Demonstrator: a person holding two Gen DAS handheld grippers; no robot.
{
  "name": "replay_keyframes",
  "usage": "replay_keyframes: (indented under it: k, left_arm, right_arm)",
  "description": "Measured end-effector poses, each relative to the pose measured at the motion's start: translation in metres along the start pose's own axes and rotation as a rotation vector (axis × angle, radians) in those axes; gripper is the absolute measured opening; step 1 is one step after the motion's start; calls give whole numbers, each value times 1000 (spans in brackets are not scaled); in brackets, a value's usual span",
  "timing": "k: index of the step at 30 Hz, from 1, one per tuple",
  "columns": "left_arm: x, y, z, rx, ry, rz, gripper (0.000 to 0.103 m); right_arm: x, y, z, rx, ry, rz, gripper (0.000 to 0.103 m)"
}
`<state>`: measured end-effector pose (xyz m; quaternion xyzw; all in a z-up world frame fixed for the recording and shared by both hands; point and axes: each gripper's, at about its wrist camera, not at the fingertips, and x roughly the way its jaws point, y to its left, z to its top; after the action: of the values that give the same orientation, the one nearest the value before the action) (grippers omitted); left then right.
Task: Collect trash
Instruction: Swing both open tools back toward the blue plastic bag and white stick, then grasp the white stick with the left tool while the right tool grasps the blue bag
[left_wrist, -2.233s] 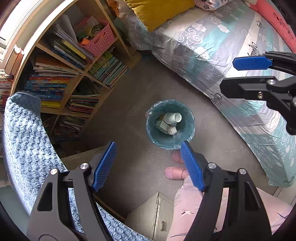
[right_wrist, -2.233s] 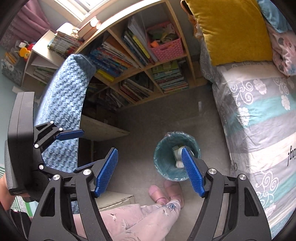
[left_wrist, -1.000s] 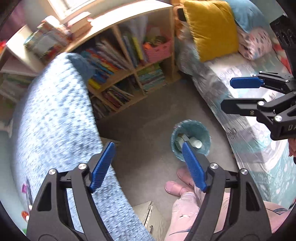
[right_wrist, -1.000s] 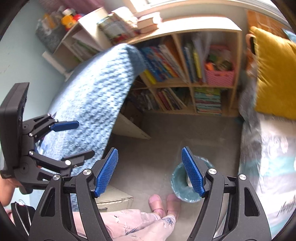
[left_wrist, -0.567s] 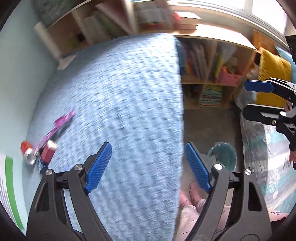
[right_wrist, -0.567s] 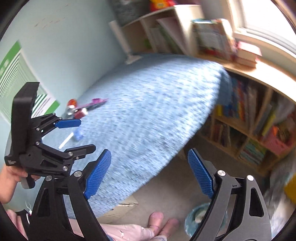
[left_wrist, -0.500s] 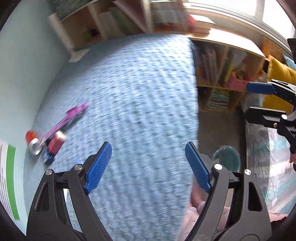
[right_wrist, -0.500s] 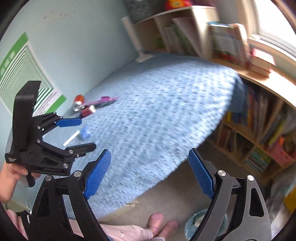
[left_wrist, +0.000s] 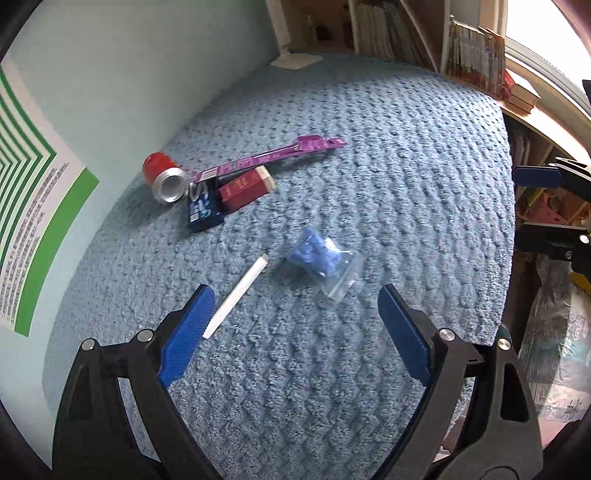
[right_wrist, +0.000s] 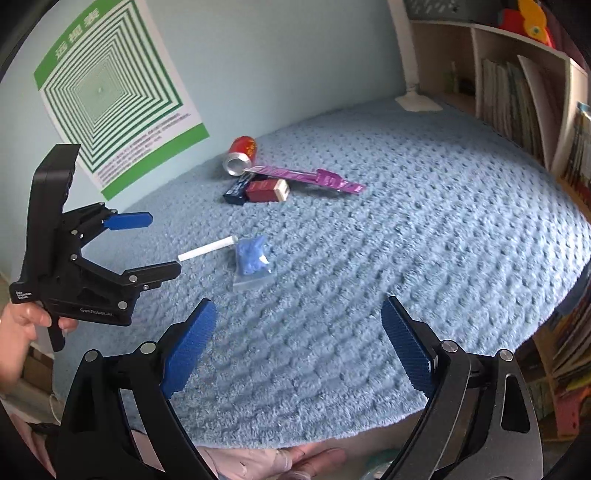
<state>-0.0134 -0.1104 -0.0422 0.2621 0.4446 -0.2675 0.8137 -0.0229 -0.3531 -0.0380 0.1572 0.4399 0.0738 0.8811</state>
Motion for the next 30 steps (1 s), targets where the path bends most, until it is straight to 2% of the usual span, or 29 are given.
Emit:
replay_keyframes:
  k: [9,16,23,26,30]
  left_arm:
    - [18,45,-19,-44,43,35,90]
    - [47,64,-24,0,85,33,90]
    - [75,76,-27,51,117,22,90]
    - [88,80,-28,61,139,5,87]
    - [105,83,-28,71,166,-23,78]
  right_arm:
    - [45,36,29,-106,57,67,90]
    - [88,59,44,-147,119,85,90]
    - [121,62,50,-146,176,66,90]
    - [136,61,49,-142,203,55,90]
    - [154,60,49,-127,229,38,90]
